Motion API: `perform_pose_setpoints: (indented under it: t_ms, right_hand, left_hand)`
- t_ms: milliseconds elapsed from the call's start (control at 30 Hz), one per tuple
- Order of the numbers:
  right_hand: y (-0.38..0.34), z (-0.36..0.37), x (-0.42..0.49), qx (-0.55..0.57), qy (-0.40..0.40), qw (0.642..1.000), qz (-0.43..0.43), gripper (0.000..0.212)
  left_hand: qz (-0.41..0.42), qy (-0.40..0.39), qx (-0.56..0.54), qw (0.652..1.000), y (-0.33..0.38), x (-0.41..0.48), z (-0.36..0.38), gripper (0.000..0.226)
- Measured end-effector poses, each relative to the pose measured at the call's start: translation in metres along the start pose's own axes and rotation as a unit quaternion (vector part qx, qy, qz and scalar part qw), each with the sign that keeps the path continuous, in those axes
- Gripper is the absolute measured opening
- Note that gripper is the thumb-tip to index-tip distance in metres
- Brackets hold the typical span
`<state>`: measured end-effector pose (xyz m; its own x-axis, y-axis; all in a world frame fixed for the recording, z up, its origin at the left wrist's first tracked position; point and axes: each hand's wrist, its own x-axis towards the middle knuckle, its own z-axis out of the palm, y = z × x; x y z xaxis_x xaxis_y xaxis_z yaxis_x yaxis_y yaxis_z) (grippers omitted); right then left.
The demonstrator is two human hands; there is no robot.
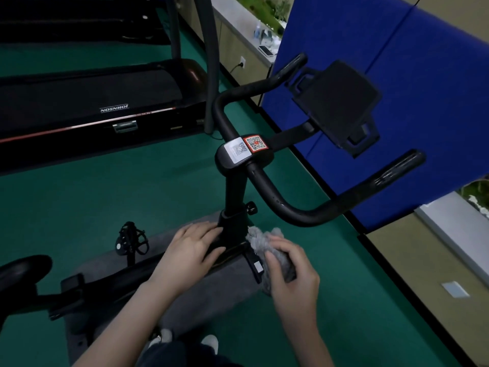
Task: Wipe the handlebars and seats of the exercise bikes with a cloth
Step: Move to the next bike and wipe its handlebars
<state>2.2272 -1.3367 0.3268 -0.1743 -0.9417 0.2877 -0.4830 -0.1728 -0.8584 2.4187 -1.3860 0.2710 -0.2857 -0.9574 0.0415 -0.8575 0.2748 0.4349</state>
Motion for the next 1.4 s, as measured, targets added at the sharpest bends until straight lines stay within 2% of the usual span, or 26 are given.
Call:
perform_pose_setpoints:
  t_ms: [100,200,300,400,600,733,833,900,1000,1100,1167,1233,1300,1333,1400]
  right_hand:
    - [-0.016,0.006,0.021,-0.015,0.037,0.997,-0.059,0.018]
    - [-0.026,0.012,0.044,-0.068,0.089,0.989,-0.098,0.018]
    - [-0.035,0.025,0.068,-0.139,0.125,0.978,-0.092,0.020]
    - [-0.039,0.046,0.096,-0.204,0.110,0.970,-0.076,0.021]
    - [-0.038,0.081,0.124,-0.325,0.054,0.943,-0.049,0.020]
    - [-0.031,0.072,0.106,-0.370,0.094,0.923,-0.049,0.020]
    - [-0.035,0.073,0.107,-0.359,0.121,0.925,-0.014,0.020]
    - [-0.039,0.077,0.121,-0.350,0.105,0.931,0.025,0.017]
    - [-0.042,0.075,0.156,-0.285,0.047,0.943,0.164,0.016]
    - [-0.045,0.062,0.180,-0.181,0.008,0.925,0.333,0.013]
    - [-0.043,0.058,0.182,-0.154,0.001,0.920,0.361,0.013]
    - [-0.042,0.066,0.172,-0.197,0.036,0.936,0.290,0.010]
    - [-0.042,0.081,0.152,-0.264,0.096,0.948,0.148,0.009]
    - [-0.042,0.089,0.142,-0.287,0.120,0.946,0.084,0.010]
    - [-0.040,0.100,0.126,-0.304,0.151,0.941,0.018,0.015]
  left_hand:
    - [0.038,0.066,-0.008,0.997,0.005,0.015,-0.019,0.041]
    - [0.077,0.121,-0.019,0.989,0.006,0.032,-0.038,0.038]
    - [0.117,0.147,-0.030,0.982,0.002,0.052,-0.055,0.037]
    - [0.148,0.165,-0.029,0.975,-0.003,0.075,-0.069,0.036]
    - [0.190,0.158,-0.037,0.968,-0.012,0.127,-0.082,0.035]
    - [0.225,0.115,-0.051,0.966,-0.012,0.153,-0.078,0.037]
    - [0.242,0.102,-0.065,0.963,-0.016,0.161,-0.074,0.038]
    - [0.247,0.110,-0.080,0.959,-0.020,0.163,-0.073,0.038]
    - [0.258,0.111,-0.092,0.955,-0.022,0.165,-0.071,0.039]
    - [0.259,0.108,-0.108,0.954,-0.023,0.166,-0.070,0.039]
    - [0.259,0.108,-0.123,0.952,-0.023,0.166,-0.068,0.039]
    - [0.262,0.106,-0.143,0.949,-0.024,0.167,-0.068,0.038]
    - [0.265,0.104,-0.162,0.945,-0.027,0.170,-0.068,0.037]
    - [0.269,0.103,-0.170,0.942,-0.029,0.172,-0.069,0.036]
    - [0.282,0.100,-0.179,0.937,-0.032,0.176,-0.071,0.033]
